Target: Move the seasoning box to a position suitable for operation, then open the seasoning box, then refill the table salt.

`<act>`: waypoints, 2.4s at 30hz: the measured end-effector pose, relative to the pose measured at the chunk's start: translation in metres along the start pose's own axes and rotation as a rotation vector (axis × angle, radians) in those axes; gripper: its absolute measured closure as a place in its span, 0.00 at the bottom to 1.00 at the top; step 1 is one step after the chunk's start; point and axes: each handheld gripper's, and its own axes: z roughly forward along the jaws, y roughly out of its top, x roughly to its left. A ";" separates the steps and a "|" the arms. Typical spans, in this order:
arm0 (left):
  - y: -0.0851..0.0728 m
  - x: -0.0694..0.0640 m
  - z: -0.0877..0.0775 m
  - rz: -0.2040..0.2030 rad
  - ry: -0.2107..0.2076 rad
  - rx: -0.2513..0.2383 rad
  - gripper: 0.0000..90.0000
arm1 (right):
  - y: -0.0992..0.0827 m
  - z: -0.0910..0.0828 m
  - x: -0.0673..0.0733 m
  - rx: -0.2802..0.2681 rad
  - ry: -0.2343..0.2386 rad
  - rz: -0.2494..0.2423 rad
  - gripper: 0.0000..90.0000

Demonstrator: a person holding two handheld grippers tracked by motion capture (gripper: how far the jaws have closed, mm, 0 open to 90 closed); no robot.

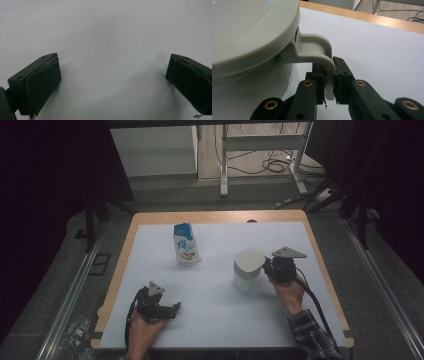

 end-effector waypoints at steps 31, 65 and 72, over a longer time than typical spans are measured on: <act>0.000 0.000 0.000 -0.001 0.000 0.000 0.00 | -0.018 0.013 0.019 0.004 0.114 -0.024 0.75; 0.000 0.000 0.000 0.000 0.002 0.000 0.00 | -0.007 -0.025 -0.003 0.070 0.154 -0.023 0.70; 0.000 0.000 0.000 0.000 0.001 -0.002 0.00 | 0.007 -0.031 -0.004 0.064 0.183 -0.033 0.90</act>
